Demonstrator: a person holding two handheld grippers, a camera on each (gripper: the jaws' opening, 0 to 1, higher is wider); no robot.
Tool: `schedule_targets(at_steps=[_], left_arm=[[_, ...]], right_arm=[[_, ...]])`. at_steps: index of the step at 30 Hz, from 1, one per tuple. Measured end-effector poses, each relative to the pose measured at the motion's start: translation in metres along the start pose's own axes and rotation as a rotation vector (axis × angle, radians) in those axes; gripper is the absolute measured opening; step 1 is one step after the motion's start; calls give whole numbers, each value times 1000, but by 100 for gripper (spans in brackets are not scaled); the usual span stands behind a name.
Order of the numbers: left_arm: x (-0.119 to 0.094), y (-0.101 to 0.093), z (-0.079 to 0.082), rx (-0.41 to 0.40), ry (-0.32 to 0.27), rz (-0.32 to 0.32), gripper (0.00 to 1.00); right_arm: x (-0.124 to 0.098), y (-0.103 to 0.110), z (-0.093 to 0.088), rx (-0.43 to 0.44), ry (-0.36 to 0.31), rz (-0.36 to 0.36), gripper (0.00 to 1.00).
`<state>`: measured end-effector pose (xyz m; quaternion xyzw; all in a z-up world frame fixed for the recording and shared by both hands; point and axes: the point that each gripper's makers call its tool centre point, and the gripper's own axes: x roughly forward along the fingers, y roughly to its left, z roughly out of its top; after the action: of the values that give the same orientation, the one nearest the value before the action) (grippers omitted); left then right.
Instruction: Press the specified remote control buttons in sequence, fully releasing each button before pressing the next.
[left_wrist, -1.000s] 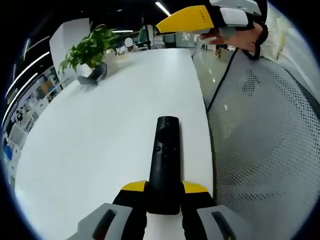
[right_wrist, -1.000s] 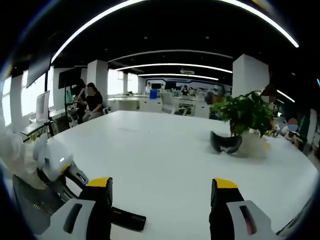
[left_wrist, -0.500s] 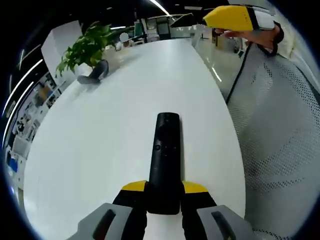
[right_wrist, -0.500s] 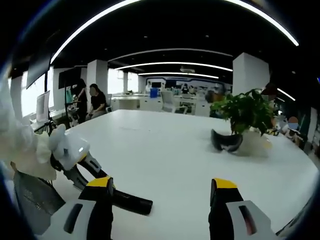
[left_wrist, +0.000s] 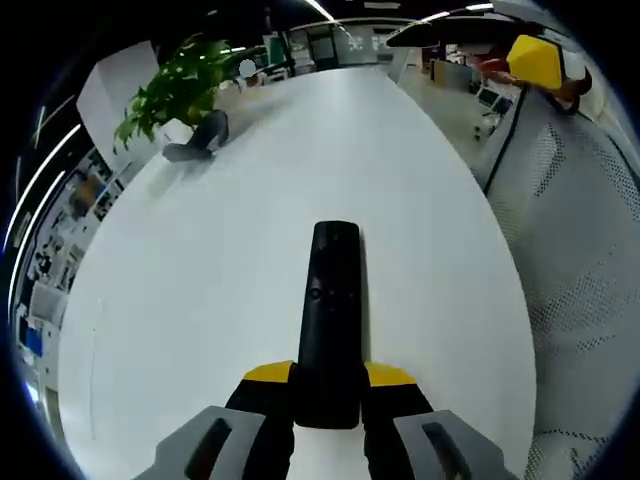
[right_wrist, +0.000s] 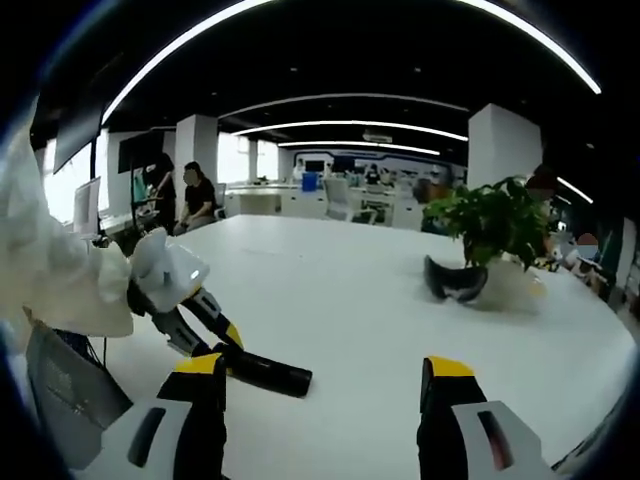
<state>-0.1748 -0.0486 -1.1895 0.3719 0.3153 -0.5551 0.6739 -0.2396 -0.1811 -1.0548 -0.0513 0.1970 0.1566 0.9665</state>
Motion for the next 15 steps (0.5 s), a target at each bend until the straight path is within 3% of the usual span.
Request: schedule_targets(at_steps=[15], left_arm=[[4, 75, -1, 49, 58, 77, 24]], right_arm=[[2, 3, -4, -11, 23, 13, 78]])
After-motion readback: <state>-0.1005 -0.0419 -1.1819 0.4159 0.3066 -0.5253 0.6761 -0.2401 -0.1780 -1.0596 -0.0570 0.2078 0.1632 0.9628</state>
